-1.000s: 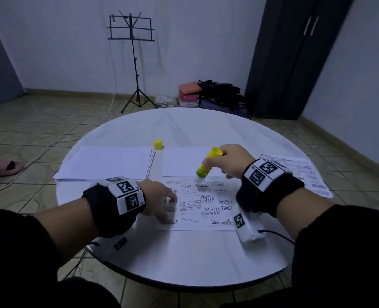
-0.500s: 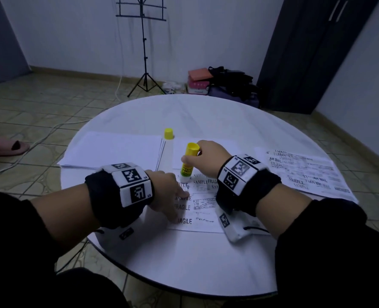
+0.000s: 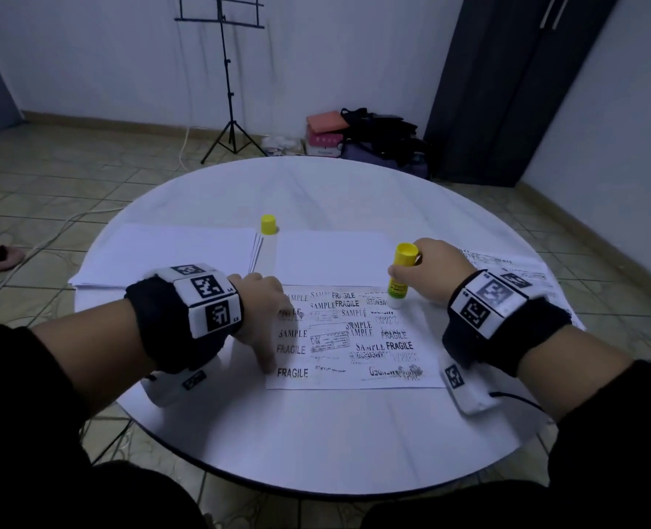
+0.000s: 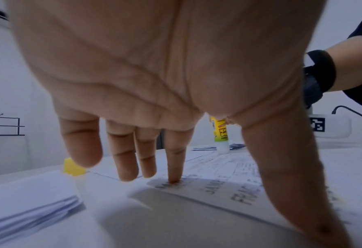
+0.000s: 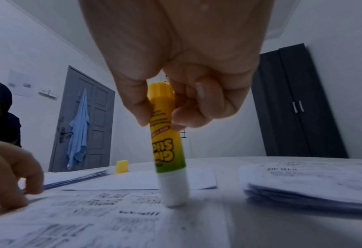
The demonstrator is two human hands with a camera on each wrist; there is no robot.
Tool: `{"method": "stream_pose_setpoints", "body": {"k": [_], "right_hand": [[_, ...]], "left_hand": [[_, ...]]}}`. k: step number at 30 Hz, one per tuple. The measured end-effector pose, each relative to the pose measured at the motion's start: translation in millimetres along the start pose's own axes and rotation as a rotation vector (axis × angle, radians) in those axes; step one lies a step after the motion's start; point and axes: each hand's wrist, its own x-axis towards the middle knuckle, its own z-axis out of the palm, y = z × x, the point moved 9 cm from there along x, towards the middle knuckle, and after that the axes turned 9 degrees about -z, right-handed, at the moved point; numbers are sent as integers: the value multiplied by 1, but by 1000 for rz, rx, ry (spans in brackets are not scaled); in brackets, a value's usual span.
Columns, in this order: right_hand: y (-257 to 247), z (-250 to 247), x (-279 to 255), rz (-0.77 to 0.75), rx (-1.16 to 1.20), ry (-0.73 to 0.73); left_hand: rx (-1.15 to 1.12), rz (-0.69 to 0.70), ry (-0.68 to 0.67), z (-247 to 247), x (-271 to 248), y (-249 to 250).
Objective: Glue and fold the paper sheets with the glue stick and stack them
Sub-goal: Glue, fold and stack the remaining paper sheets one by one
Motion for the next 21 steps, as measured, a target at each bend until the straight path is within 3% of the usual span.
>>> {"method": "stream_pose_setpoints", "body": {"k": [3, 8, 13, 18, 21], "right_hand": [[-18, 2, -6, -46, 96, 4], [-87, 28, -18, -225, 247, -96], [-129, 59, -24, -334, 131, -174], [-135, 75, -41, -390, 44, -271], [-131, 70, -54, -418, 19, -296]], "left_hand": [[-42, -47, -57, 6, 2, -6], [-95, -145, -81, 12, 6, -17], [-95, -141, -87, 10, -6, -17], [-66, -74, -82, 6, -12, -9], [-49, -109, -55, 8, -5, -13]]}}
